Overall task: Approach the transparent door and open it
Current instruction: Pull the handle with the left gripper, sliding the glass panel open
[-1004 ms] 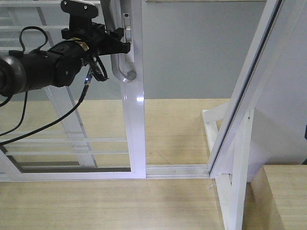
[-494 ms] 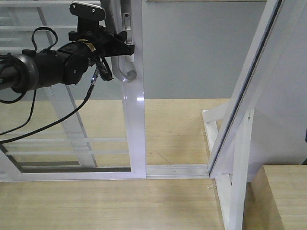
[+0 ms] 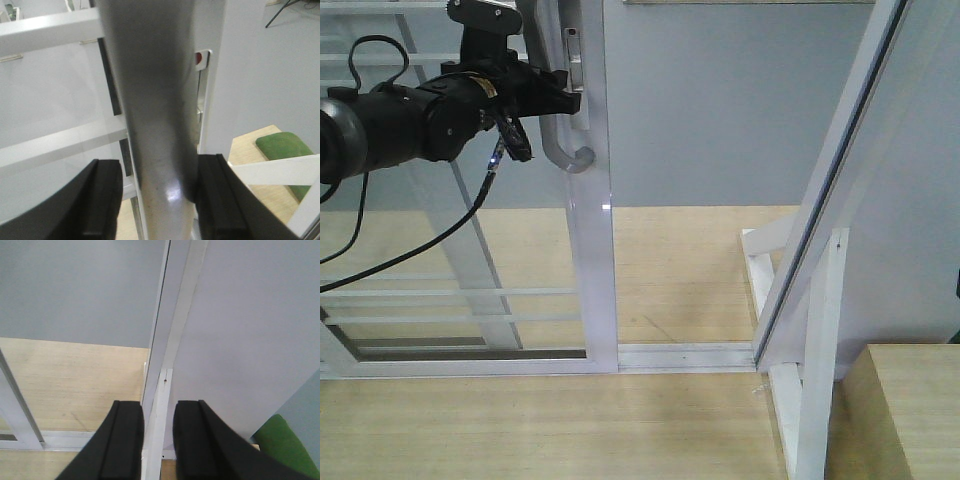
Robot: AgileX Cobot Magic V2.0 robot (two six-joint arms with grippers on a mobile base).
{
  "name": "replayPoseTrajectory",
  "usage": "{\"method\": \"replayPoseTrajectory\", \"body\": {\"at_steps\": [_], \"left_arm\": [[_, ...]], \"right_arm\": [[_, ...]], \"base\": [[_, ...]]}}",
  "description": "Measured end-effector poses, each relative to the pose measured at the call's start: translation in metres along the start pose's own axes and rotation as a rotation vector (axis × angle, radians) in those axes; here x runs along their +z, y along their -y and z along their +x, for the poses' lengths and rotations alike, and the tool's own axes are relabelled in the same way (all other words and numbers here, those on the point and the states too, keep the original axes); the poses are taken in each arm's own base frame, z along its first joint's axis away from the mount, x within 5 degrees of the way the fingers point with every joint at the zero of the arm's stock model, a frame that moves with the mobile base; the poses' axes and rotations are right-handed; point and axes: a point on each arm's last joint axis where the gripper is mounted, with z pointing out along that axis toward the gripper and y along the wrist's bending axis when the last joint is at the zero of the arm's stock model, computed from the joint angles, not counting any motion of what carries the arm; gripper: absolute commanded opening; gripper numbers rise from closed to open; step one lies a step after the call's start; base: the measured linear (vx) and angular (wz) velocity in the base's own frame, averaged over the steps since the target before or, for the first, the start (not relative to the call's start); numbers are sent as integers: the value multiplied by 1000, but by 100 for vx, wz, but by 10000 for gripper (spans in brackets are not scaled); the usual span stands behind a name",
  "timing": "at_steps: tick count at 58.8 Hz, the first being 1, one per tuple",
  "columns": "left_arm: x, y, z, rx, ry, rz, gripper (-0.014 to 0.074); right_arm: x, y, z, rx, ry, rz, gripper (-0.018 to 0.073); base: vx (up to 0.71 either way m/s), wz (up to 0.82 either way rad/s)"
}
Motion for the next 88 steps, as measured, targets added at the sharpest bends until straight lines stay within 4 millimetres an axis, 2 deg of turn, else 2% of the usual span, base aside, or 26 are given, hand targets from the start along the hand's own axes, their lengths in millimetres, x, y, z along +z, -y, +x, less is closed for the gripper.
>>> {"method": "replayPoseTrajectory", "body": {"at_steps": [27, 37, 57, 62, 71, 78, 88], "left_arm": [[-18, -48, -12, -39, -32, -102, 426], [-36, -68, -19, -50, 5, -149, 426], [-75, -103, -4, -35, 15, -247, 426], [-86, -105, 0, -42, 5, -260, 426], [-110, -98, 9, -44, -11, -259, 426], [-140, -89, 14, -40, 10, -260, 426], [-194, -75, 15, -34, 78, -266, 426]], "right_arm": [[0, 0, 0, 0, 0, 0, 260], [0, 0, 0, 0, 0, 0, 260], [0, 0, 1, 0, -6, 2, 260], [0, 0, 1, 0, -7, 2, 260], [0, 0, 1, 0, -7, 2, 260], [0, 0, 1, 0, -7, 2, 260], [0, 0, 1, 0, -10, 3, 260]], "base": [[0, 0], [0, 0], [0, 0], [0, 0], [0, 0], [0, 0], [0, 0]]}}
